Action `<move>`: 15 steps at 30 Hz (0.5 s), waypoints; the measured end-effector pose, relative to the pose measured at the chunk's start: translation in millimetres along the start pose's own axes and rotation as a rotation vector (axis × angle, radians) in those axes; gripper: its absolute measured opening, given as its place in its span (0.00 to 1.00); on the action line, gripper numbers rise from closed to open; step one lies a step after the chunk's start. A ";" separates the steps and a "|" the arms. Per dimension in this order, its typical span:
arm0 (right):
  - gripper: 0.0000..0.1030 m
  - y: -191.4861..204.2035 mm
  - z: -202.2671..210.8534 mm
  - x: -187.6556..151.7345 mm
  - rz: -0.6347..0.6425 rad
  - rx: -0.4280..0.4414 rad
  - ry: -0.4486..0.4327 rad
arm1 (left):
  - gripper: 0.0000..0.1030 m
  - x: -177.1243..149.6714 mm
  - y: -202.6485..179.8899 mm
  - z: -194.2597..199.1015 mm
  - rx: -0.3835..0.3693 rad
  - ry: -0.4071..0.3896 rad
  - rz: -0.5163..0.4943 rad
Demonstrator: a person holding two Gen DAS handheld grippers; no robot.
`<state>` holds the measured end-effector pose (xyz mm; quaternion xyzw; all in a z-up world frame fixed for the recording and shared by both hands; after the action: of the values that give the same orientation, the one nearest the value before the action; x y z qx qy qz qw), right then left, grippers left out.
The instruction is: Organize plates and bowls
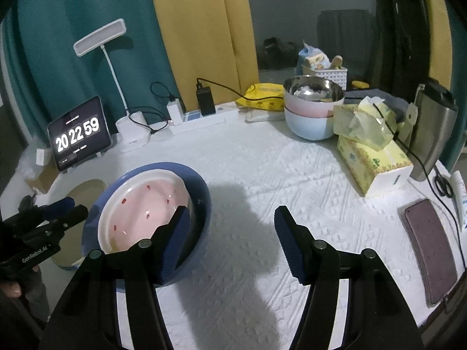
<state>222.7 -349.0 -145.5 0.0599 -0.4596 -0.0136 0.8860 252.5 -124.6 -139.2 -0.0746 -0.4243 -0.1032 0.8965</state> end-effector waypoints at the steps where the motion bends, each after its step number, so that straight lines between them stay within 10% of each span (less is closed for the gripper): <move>1: 0.62 -0.7 -2.4 -0.5 -0.003 0.001 0.005 | 0.45 0.1 -0.5 -2.2 0.001 0.005 -0.004; 15: 0.42 5.8 -34.3 -11.7 -0.018 0.028 0.094 | 0.45 -2.0 -7.2 -27.0 0.025 0.055 -0.056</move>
<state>243.7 -339.1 -173.8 0.0771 -0.4169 -0.0121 0.9056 269.5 -137.4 -157.3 -0.0485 -0.4028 -0.1249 0.9054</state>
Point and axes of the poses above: each gripper's, at about its wrist camera, not at the fingertips, and z roughly against the way its jaws point, y to its left, x to its top, the point moved 6 cm from there along -z, roughly the way its jaws point, and after that the axes turned 4 degrees about -y, right-handed, at the moved point
